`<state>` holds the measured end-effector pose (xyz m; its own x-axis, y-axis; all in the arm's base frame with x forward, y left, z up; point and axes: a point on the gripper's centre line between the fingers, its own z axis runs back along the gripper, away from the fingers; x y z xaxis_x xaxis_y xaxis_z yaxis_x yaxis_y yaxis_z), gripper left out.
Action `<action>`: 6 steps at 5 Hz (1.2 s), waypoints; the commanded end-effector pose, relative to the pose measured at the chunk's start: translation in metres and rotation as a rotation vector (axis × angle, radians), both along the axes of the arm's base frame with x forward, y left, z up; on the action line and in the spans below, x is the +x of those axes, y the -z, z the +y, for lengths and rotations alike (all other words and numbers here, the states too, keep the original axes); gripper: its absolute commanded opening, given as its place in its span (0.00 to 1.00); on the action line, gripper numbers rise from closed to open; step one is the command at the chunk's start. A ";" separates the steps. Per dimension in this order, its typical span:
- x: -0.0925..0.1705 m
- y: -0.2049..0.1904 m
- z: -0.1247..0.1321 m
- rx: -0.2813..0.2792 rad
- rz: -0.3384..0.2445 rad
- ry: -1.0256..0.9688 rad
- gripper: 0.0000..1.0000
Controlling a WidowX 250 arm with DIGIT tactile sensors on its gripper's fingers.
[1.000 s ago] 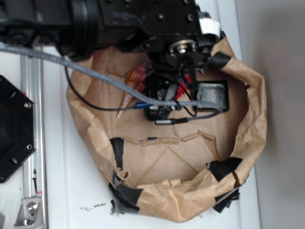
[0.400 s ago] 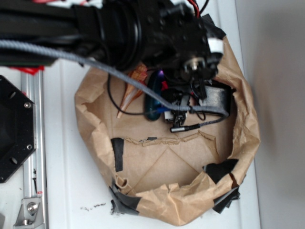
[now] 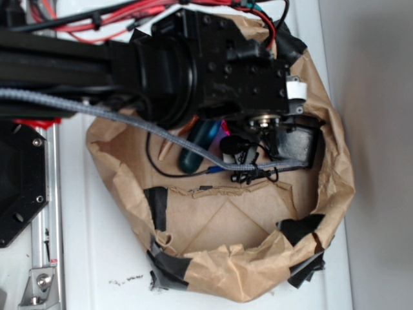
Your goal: Grab the red paper.
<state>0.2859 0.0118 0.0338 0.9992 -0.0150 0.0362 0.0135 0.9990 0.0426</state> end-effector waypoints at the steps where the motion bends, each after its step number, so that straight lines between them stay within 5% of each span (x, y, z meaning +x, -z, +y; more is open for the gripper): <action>1: 0.014 -0.087 0.004 -0.123 -0.090 0.003 0.00; 2: 0.005 -0.123 -0.006 -0.141 -0.116 0.037 0.00; 3: -0.007 -0.137 -0.018 -0.157 -0.012 0.098 0.00; 4: -0.017 -0.144 -0.038 -0.215 0.029 0.244 0.00; 5: -0.022 -0.150 -0.030 -0.192 0.041 0.123 0.00; 6: -0.029 -0.147 -0.024 -0.306 -0.023 0.032 0.00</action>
